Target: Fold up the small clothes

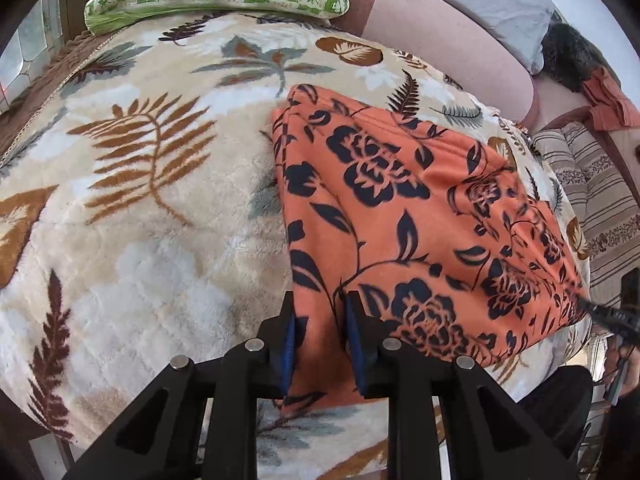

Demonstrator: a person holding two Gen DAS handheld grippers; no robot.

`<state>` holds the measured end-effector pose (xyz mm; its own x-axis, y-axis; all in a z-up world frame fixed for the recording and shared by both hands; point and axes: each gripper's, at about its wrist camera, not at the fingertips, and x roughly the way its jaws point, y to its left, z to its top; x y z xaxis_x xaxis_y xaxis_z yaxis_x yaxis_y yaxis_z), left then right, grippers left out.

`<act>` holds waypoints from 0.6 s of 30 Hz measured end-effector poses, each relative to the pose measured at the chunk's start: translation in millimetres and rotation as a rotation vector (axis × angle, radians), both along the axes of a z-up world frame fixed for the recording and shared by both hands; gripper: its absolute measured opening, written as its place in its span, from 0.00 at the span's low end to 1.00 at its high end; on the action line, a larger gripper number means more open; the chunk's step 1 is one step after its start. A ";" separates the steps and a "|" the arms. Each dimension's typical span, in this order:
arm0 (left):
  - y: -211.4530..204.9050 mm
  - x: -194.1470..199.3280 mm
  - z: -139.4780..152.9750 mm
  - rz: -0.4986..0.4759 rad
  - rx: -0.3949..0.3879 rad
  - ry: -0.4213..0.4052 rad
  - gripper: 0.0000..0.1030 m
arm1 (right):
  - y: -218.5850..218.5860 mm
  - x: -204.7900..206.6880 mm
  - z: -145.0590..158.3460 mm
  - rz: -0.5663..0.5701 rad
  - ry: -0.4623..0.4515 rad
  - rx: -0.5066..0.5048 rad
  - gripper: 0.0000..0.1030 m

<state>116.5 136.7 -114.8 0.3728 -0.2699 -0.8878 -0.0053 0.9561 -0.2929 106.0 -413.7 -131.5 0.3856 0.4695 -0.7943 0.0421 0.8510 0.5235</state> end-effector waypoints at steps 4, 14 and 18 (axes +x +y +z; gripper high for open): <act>6.5 -2.6 -7.3 -0.002 -0.017 0.025 0.23 | -10.3 -7.7 -31.3 -0.058 0.066 0.065 0.10; -3.5 7.6 -10.2 -0.056 0.054 0.049 0.25 | 12.6 26.0 27.0 -0.015 -0.146 -0.136 0.15; -3.5 8.8 -11.0 -0.062 0.055 0.042 0.27 | 28.0 65.9 25.8 0.032 -0.152 -0.228 0.63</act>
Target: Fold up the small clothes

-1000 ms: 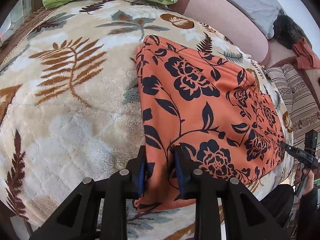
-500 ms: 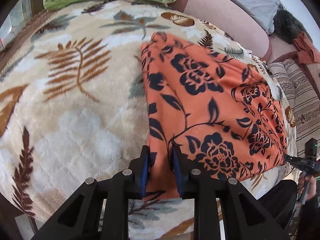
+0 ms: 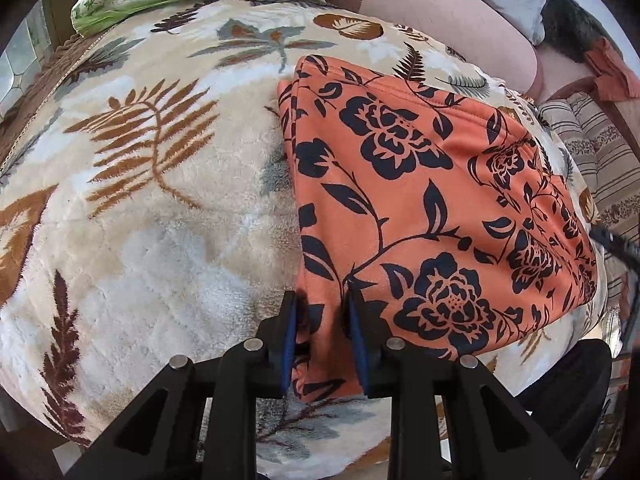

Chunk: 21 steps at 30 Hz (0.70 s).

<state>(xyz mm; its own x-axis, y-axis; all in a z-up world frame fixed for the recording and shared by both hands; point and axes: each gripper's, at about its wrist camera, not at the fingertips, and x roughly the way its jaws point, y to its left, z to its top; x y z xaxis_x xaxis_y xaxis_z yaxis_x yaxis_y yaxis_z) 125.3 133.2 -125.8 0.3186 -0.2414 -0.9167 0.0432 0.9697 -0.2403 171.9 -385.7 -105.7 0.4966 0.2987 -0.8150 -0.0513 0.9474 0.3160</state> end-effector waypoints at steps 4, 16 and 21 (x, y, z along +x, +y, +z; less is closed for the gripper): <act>10.5 -1.9 -4.2 0.007 -0.015 0.007 0.32 | -6.6 41.7 -3.1 -0.046 -0.017 -0.050 0.71; 13.5 19.0 59.5 -0.004 -0.050 -0.218 0.50 | 0.6 81.3 -28.0 -0.041 0.014 -0.157 0.11; 10.0 102.5 33.6 0.019 -0.053 -0.165 0.48 | -2.0 80.5 -27.9 -0.050 0.012 -0.118 0.11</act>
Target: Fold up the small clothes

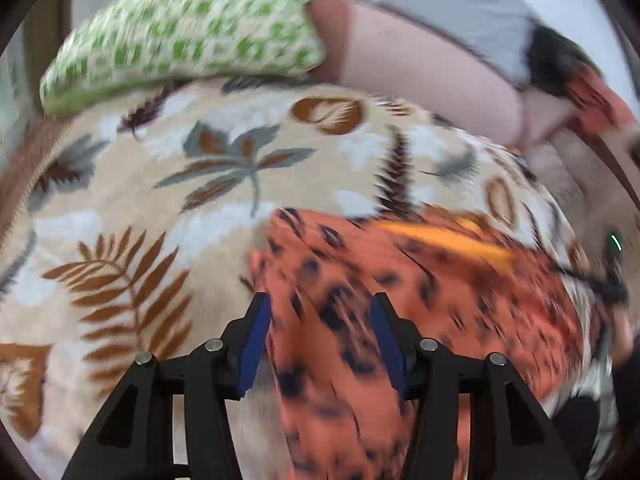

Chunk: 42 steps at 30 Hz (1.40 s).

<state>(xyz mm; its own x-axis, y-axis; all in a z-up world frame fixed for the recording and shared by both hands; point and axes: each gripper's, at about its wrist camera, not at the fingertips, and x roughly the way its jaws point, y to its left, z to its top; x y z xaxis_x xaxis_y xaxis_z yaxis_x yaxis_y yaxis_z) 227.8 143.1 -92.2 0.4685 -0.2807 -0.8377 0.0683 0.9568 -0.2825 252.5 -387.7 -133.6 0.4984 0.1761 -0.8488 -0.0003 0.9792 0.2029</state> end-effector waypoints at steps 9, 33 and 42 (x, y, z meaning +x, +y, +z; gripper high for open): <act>-2.9 46.6 -28.6 0.070 -0.068 0.114 0.20 | 1.4 4.6 15.2 0.041 -0.028 0.020 0.08; 1.7 70.6 -43.7 0.035 -0.012 0.110 0.44 | -10.7 5.3 -9.8 0.005 0.016 0.093 0.08; 10.7 37.2 8.2 0.138 -0.030 -0.033 0.06 | -17.0 1.8 5.9 -0.021 -0.019 0.110 0.07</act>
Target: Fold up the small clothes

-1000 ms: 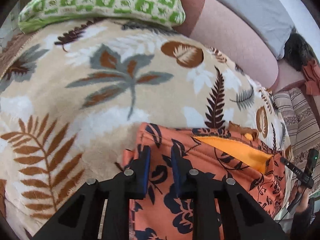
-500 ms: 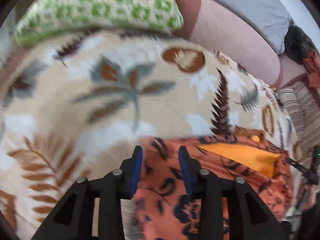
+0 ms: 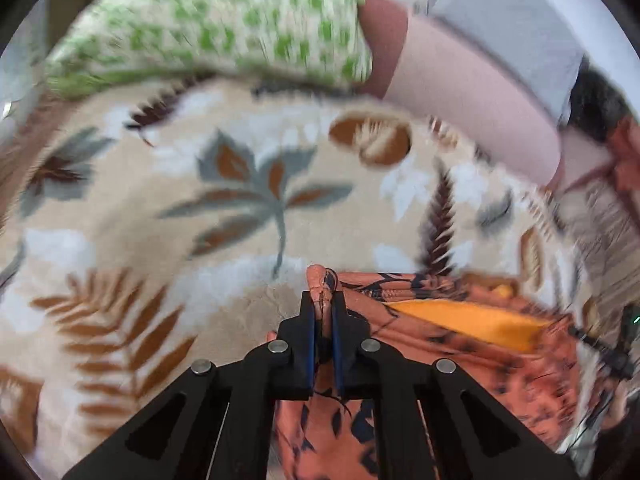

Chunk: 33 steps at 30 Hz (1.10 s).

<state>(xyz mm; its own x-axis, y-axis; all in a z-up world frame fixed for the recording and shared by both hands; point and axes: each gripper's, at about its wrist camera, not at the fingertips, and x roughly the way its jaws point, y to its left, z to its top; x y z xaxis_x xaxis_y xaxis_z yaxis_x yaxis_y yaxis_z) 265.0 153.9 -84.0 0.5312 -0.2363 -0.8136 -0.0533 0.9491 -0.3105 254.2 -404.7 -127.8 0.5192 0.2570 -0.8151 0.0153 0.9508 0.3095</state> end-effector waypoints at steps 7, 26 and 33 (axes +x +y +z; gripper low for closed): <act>6.4 -85.3 65.1 0.020 -0.048 -0.151 0.06 | -28.9 -40.3 44.2 -0.087 -0.120 0.108 0.06; 21.1 -33.7 18.3 0.076 0.176 -0.111 0.61 | -21.3 -24.8 29.0 -0.130 -0.101 -0.086 0.49; -30.9 -85.1 -11.6 -0.088 0.192 0.015 0.61 | 28.1 -60.9 24.6 0.060 -0.082 0.163 0.61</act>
